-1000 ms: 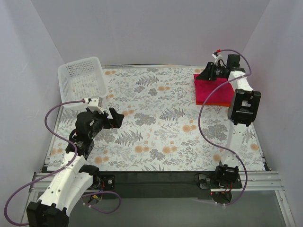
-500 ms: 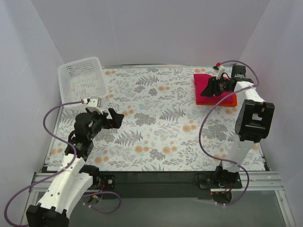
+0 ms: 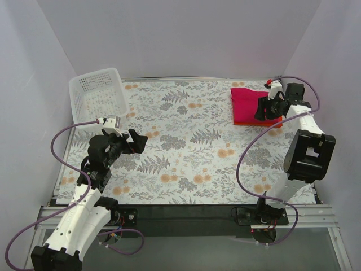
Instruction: Fold and stack the t-shirts
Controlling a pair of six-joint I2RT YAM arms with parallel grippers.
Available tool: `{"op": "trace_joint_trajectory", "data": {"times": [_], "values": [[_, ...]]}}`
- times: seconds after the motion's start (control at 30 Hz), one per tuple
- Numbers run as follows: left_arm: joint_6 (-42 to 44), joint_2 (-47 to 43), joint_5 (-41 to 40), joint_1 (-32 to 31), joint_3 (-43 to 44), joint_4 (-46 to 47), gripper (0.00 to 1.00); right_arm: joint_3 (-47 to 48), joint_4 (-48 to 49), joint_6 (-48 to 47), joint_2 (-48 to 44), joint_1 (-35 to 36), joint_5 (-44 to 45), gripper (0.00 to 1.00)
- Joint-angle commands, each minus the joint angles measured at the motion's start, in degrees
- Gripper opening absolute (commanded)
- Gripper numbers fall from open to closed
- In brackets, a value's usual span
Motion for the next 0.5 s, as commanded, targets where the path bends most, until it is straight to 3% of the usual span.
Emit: {"op": "trace_joint_trajectory", "data": {"times": [0.0, 0.27, 0.47], "values": [[-0.04, -0.76, 0.45, 0.21, 0.08, 0.93, 0.96, -1.26, 4.88, 1.32, -3.29, -1.5, 8.93, 0.56], [-0.04, -0.41, 0.8, 0.21, -0.01, 1.02, 0.96, -4.68, 6.83, 3.08, -6.45, -3.43, 16.67, 0.6], [-0.04, -0.32, 0.71, 0.21, 0.08, 1.02, 0.96, -7.85, 7.0, 2.64, -9.08, -4.84, 17.38, 0.63]]}}
